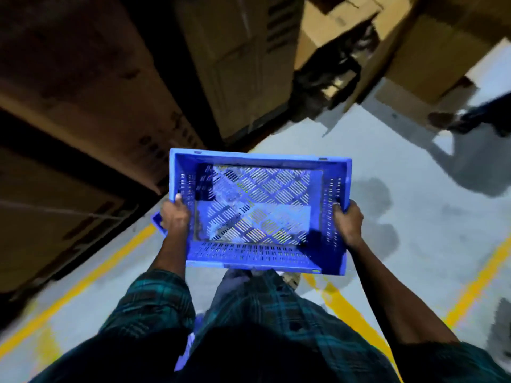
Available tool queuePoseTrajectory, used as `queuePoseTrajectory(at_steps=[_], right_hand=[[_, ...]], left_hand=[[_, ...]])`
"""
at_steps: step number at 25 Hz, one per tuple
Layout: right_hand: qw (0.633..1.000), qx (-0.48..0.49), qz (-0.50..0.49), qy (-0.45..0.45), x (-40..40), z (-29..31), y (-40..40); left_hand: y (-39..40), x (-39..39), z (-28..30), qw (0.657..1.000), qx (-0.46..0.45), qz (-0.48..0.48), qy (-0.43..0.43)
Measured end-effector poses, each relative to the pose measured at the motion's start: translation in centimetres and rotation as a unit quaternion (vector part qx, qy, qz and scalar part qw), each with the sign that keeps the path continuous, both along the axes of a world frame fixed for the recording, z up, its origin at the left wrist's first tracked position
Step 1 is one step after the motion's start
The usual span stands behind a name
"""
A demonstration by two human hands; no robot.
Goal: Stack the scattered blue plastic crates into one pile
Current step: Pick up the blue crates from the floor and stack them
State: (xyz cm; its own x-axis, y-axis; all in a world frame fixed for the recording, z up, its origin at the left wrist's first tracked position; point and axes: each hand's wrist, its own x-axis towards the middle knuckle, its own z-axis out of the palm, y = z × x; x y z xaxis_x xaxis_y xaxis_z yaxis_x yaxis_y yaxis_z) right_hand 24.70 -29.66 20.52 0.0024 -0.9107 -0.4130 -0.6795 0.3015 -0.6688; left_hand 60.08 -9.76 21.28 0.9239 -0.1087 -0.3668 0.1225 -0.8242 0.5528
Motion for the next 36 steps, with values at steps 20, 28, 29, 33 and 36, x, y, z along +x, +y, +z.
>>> queuePoseTrajectory(at_steps=[20, 28, 29, 33, 36], right_hand=[[0.954, 0.041, 0.285, 0.085, 35.0, -12.9, -1.1], [0.933, 0.014, 0.344, 0.107, 44.5, -30.2, -5.2], [0.933, 0.013, 0.343, 0.107, 45.2, -31.9, -5.7], [0.937, 0.029, 0.334, 0.096, 46.9, -37.8, -7.1], [0.929, 0.041, 0.352, 0.105, 47.9, -40.0, -8.0]], left_hand=[[16.8, 15.3, -16.9, 0.961, -0.033, 0.254, 0.108], [15.2, 20.7, -33.4, 0.942, -0.113, 0.272, 0.160], [14.9, 21.4, -34.9, 0.938, -0.129, 0.277, 0.165], [13.9, 23.2, -39.4, 0.892, -0.198, 0.375, 0.155], [14.2, 24.1, -41.3, 0.893, -0.198, 0.383, 0.131]])
